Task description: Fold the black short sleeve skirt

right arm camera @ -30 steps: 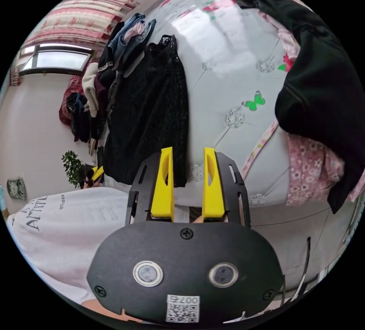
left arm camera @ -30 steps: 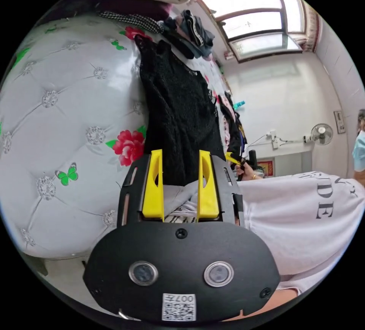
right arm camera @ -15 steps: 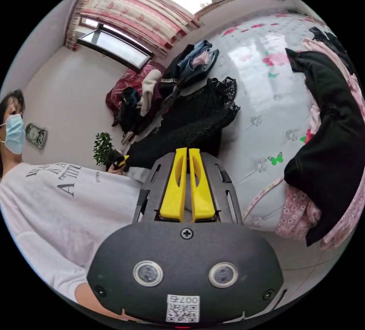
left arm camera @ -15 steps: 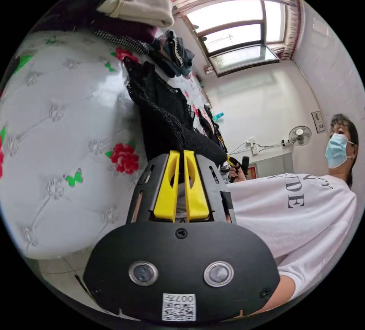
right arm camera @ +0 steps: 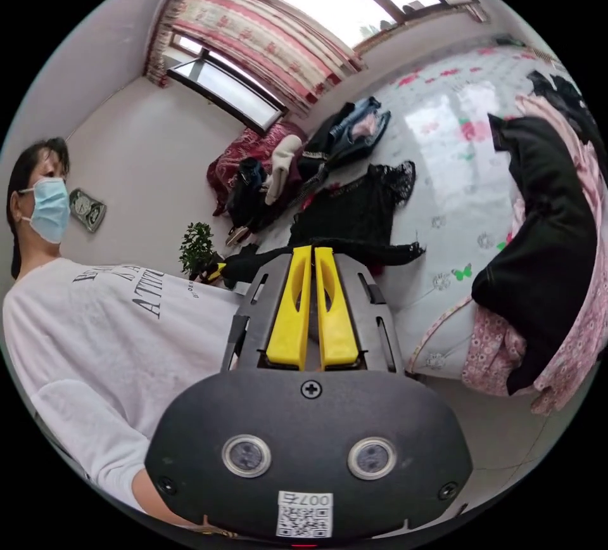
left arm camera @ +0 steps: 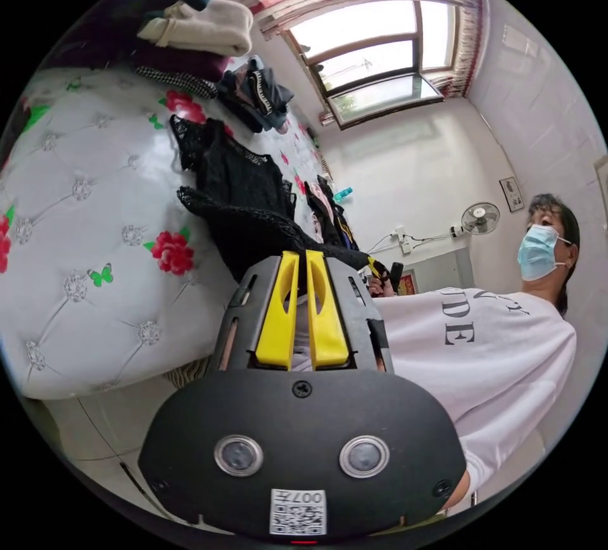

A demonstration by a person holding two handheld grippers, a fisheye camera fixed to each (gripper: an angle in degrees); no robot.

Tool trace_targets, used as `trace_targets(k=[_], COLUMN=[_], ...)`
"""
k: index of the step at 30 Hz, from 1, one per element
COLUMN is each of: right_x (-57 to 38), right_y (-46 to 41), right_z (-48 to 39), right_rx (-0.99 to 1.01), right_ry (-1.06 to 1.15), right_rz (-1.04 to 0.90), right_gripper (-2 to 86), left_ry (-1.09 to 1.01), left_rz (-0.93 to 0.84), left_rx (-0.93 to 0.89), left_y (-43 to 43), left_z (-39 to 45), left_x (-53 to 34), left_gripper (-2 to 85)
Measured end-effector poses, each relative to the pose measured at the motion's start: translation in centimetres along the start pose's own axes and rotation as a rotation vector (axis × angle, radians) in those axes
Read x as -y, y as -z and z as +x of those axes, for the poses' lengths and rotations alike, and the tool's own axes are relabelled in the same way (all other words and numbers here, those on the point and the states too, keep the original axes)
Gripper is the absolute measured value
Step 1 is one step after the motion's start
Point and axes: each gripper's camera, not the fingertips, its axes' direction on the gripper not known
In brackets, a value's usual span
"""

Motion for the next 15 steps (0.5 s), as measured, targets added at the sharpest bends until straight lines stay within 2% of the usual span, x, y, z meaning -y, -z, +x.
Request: trace_targets(k=[8,12,15], right_x=[-3.8,-2.6,0.2], right_y=[3.1,3.2,1.9], right_z=[-0.7,1.0,2.4], right_rx=[0.04,0.101,0.117], right_ry=[-0.115,-0.188,-0.227], right_rz=[-0.087,-0.122,-0.158], right_gripper=[-0.3,-0.3,-0.3], left_ry=[0.117,0.151,0.209], left_rz=[0.008,-0.048,-0.027], left_rx=[-0.03,-0.002,-0.02], left_y=[1.4,0.4,-0.9], left_z=[1.6,0.3,-1.7], left_x=[-2.6,-0.7,2.2], left_gripper=[-0.7,-0.7,-0.8])
